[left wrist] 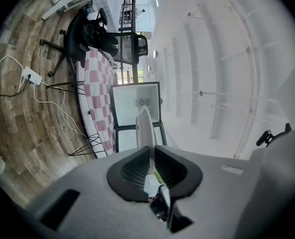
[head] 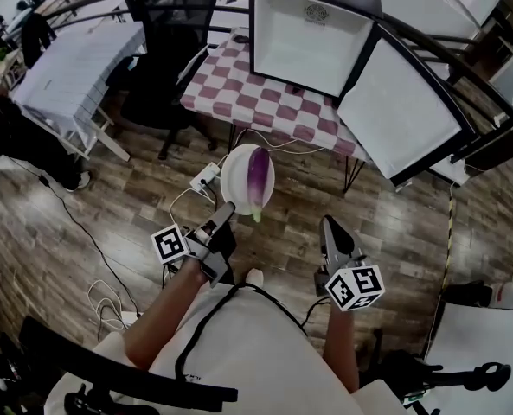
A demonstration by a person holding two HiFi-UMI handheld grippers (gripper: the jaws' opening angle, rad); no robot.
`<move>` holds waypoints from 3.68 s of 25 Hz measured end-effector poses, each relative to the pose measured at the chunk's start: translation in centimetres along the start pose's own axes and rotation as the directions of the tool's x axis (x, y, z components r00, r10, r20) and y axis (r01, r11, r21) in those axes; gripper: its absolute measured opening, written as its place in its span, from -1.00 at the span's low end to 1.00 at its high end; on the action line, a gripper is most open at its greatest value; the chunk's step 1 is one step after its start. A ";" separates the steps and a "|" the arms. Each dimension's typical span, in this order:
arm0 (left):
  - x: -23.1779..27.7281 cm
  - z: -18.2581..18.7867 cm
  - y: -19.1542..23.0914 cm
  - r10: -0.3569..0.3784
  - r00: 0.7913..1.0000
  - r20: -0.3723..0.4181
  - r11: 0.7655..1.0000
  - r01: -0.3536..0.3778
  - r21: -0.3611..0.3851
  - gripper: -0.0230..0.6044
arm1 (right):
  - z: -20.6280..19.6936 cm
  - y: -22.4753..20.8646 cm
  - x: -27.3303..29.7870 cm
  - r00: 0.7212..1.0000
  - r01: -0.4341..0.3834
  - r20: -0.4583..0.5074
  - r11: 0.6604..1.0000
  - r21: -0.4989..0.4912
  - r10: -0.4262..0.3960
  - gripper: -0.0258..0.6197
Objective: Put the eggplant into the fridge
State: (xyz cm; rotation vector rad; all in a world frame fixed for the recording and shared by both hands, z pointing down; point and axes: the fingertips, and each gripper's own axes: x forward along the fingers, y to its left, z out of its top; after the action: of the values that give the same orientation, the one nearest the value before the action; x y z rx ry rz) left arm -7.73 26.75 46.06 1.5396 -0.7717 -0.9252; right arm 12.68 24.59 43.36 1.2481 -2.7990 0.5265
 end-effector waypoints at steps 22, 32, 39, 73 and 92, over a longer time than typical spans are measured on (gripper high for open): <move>2.2 0.4 1.2 -0.023 1.000 0.000 0.999 0.023 -0.026 -0.81 | 0.2 -1.1 0.4 1.000 0.020 -0.014 0.999 -0.026 -0.020 -0.90; 6.3 3.0 2.7 -0.013 0.998 -0.058 0.999 0.010 -0.043 -0.81 | 0.8 -3.3 3.9 0.997 0.069 -0.020 0.998 -0.015 -0.069 -0.90; 10.0 6.2 3.3 -0.013 0.997 -0.076 0.999 0.009 -0.049 -0.81 | 1.8 -5.2 7.8 0.996 0.088 -0.031 0.996 -0.008 -0.088 -0.90; 26.8 24.7 7.3 -0.030 0.974 -0.227 0.996 0.011 -0.085 -0.81 | 8.7 -11.5 27.7 0.972 0.236 -0.020 0.972 -0.001 -0.236 -0.90; 34.9 24.2 10.0 -0.010 0.977 -0.215 0.997 -0.007 -0.078 -0.81 | 10.2 -18.4 31.3 0.983 0.173 -0.056 0.985 -0.004 -0.173 -0.90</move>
State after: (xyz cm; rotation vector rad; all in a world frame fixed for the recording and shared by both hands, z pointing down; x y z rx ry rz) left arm -12.19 -16.57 49.19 1.5422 -0.5726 -0.7652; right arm 5.98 -12.53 44.33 1.4359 -2.6119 0.5426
